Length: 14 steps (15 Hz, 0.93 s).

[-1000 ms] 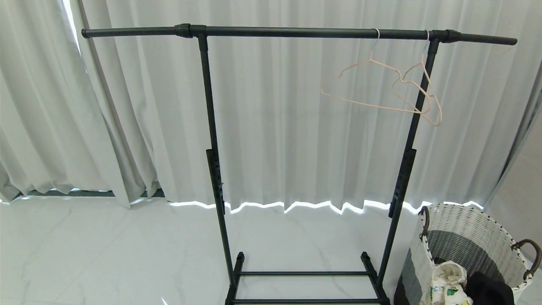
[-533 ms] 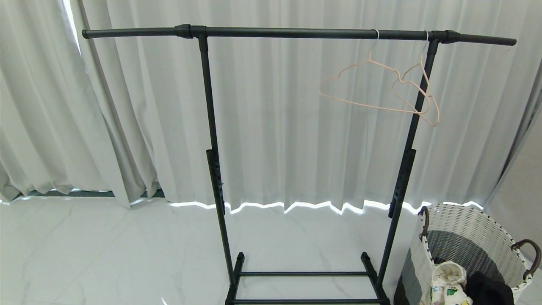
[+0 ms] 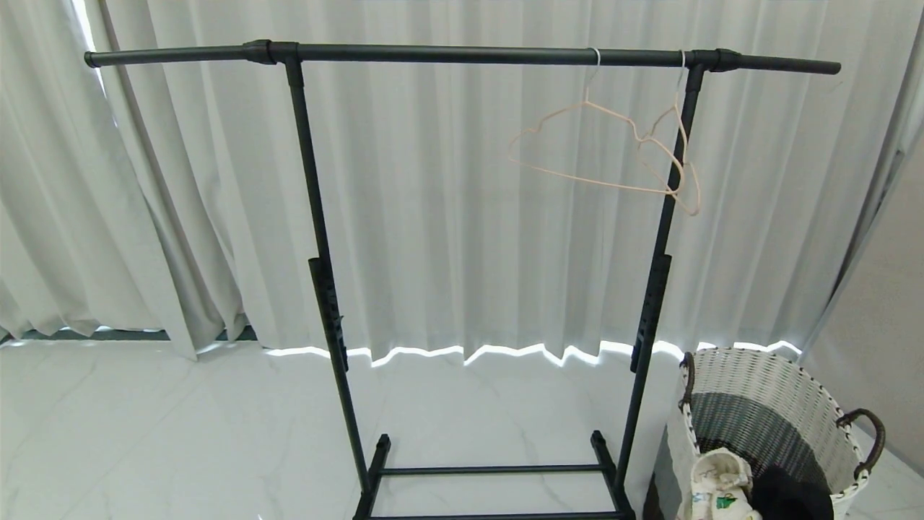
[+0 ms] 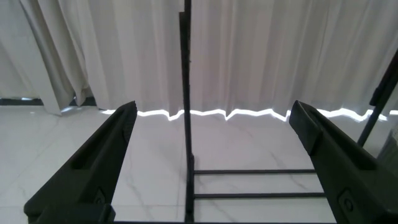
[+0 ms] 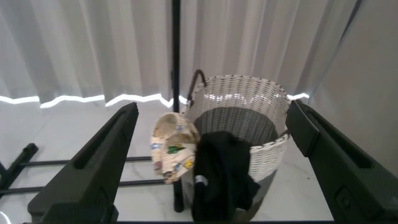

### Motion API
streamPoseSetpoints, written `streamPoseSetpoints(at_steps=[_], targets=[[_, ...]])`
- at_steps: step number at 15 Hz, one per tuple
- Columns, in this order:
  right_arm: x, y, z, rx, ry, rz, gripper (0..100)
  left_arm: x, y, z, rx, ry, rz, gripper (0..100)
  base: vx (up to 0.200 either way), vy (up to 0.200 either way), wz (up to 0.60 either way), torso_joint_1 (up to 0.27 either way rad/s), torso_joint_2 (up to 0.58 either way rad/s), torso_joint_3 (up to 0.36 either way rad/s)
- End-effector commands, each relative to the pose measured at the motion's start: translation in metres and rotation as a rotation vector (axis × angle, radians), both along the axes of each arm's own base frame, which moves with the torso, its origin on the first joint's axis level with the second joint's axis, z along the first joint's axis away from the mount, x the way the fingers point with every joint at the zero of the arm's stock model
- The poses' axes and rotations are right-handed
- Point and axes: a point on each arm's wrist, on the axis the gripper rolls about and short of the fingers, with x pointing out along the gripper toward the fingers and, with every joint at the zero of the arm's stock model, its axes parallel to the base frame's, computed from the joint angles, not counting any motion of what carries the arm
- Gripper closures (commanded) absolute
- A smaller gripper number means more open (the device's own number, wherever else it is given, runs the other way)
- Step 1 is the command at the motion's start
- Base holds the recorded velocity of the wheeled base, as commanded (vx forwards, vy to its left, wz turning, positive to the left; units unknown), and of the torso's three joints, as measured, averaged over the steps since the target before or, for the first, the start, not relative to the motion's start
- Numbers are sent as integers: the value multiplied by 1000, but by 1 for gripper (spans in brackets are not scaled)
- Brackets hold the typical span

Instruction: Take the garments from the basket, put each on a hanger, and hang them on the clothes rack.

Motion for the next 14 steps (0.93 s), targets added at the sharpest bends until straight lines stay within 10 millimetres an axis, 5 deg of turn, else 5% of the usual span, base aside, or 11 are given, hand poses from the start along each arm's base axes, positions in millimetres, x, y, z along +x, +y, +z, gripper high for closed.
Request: streamPoseSetpoints(at_steps=[1,14], targets=[[0,0,0,0,-1,0,0,0,0,0,-1,0,0,0,0,-200,0,2,7,-2],[0,0,0,-2,5,3,0,0,0,0,-5,0,0,0,46,0,0,0,0,2]])
